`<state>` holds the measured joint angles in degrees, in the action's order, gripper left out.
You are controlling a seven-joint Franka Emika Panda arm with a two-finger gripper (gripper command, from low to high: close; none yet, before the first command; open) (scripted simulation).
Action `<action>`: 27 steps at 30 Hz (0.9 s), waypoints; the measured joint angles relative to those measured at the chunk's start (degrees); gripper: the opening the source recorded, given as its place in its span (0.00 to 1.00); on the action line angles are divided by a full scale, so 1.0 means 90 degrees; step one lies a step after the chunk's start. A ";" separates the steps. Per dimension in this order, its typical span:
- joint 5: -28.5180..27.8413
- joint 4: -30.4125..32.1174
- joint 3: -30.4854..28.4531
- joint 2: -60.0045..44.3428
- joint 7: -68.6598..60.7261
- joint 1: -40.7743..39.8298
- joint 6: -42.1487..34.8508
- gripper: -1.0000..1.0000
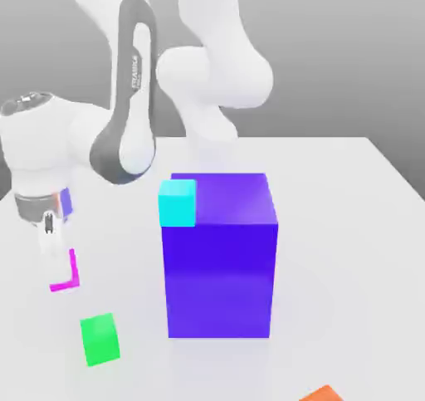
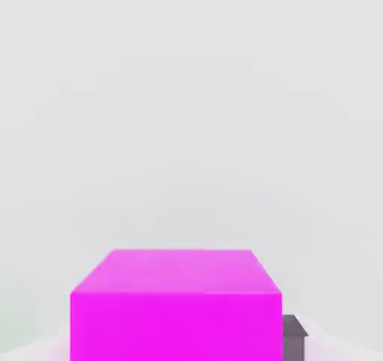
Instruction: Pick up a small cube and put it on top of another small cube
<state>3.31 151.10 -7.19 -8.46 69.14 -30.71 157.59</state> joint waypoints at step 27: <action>-0.2000 -0.2437 0.2566 -0.1861 -0.4108 0.2139 -0.1278 0.00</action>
<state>-14.69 129.17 15.91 -25.21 32.17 -11.46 146.09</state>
